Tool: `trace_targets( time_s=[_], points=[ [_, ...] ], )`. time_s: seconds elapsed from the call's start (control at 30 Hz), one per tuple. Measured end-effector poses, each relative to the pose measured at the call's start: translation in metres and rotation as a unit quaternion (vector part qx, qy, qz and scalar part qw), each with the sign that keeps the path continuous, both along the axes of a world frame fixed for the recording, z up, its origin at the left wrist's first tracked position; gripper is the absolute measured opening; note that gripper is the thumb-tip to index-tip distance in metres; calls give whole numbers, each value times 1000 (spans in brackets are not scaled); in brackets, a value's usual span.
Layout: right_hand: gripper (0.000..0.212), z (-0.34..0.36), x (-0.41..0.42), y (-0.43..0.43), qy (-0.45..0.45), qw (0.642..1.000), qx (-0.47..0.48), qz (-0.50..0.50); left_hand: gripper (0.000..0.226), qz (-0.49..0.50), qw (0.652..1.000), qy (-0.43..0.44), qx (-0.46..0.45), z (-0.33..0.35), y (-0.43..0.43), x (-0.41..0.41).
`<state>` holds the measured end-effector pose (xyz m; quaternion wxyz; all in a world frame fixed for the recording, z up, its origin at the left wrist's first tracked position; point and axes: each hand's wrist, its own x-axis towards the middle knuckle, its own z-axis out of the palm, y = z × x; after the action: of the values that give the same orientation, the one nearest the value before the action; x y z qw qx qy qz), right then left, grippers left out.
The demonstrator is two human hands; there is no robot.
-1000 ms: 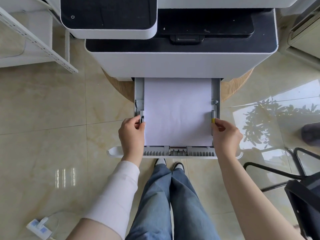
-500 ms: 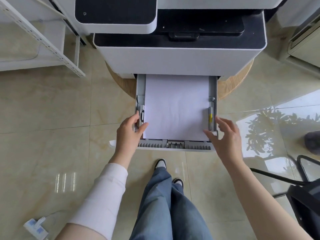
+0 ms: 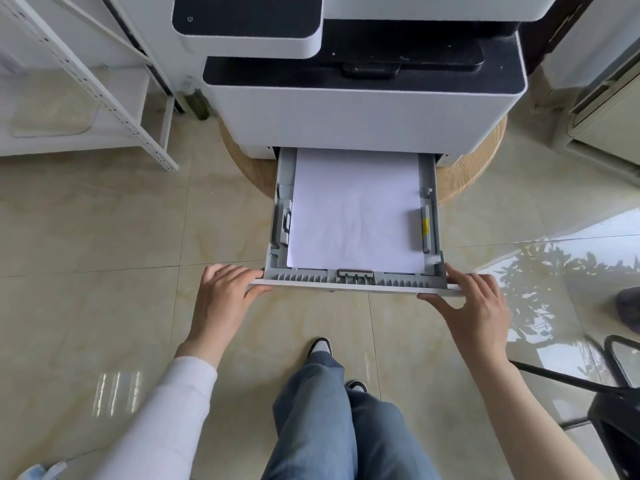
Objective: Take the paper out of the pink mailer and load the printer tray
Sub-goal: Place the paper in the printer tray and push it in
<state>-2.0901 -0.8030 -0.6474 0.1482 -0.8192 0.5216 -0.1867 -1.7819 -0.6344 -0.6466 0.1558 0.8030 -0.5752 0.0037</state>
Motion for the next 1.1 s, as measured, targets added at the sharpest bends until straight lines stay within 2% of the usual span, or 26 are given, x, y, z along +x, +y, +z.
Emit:
trace_targets(
  time_s=[0.2, 0.33, 0.47, 0.63, 0.73, 0.97, 1.1],
  points=[
    [77, 9, 30, -44, -66, 997, -4, -30, 45, 31, 997, 46, -49, 10, -51, 26],
    [113, -3, 55, -82, -134, 987, 11, -89, 98, 106, 983, 75, -129, 5, -91, 45],
    [134, -6, 79, -124, -248, 963, 49, -92, 121, 125, 958, 165, -196, 3, -128, 66],
    [133, -6, 95, -154, -319, 937, 112, -81, 127, 121, 912, 322, -223, -6, -162, 86],
    [133, -14, 93, -160, -349, 925, 135, -73, 128, 112, 885, 380, -243, -12, -163, 88],
    [129, -24, 95, -169, -358, 923, 109, -94, 132, 148, 859, 407, -273, -19, -169, 83],
    [124, -25, 113, -179, -399, 901, 84, -150, 123, 180, 833, 406, -329, -21, -188, 81]
  ],
)
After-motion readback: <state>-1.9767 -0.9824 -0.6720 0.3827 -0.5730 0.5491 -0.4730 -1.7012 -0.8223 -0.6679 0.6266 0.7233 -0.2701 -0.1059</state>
